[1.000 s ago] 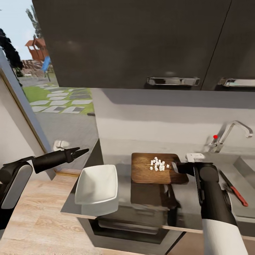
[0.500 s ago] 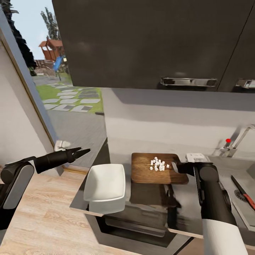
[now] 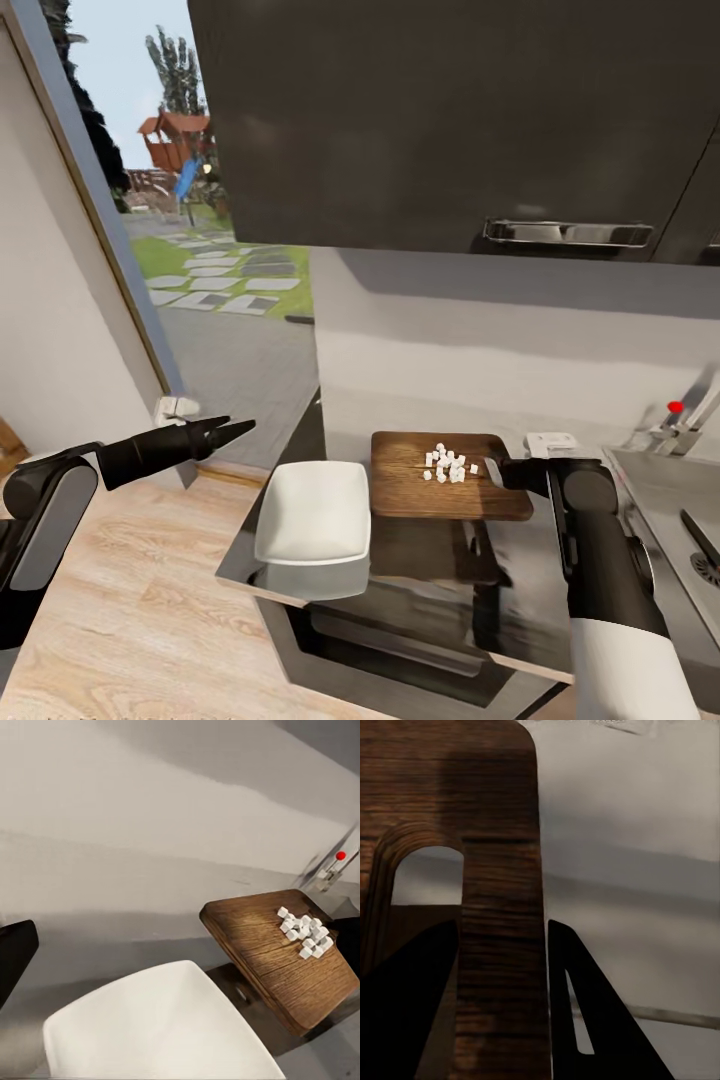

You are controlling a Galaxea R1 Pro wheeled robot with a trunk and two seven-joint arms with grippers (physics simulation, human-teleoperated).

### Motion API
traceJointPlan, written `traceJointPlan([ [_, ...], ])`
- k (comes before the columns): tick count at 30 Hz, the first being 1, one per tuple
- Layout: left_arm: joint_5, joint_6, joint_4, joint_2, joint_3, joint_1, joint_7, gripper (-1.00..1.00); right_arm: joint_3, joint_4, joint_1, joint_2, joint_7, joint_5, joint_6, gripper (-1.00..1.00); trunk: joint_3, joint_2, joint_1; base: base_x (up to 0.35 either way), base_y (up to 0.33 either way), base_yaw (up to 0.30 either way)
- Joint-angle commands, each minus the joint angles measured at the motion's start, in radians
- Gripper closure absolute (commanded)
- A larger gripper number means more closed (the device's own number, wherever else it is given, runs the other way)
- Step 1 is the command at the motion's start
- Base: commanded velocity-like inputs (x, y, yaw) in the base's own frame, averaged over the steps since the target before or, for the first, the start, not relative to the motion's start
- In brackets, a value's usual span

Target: In the kitchen, take the Vidalia onion out of the sink, dice it on the chopping board with the paring knife, put the diced onion into the bowl on the countertop, then place both the paring knife and the chopping board into the sink.

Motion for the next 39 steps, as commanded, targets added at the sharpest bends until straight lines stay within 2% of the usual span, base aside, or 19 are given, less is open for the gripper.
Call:
traceJointPlan([
  [1, 0.002, 0.005, 0.000, 0.000, 0.001, -0.001, -0.002, -1.00, -0.002, -0.001, -0.001, 0.001, 0.011, 0.008, 0.003, 1.00, -0.002, -0.002, 0.001, 0.000, 0.000, 0.124],
  [39, 0.002, -0.012, 0.000, -0.002, -0.001, -0.001, -0.002, -1.00, -0.002, -0.001, -0.001, 0.001, 0.011, 0.008, 0.003, 1.00, -0.002, -0.002, 0.001, 0.000, 0.000, 0.014],
])
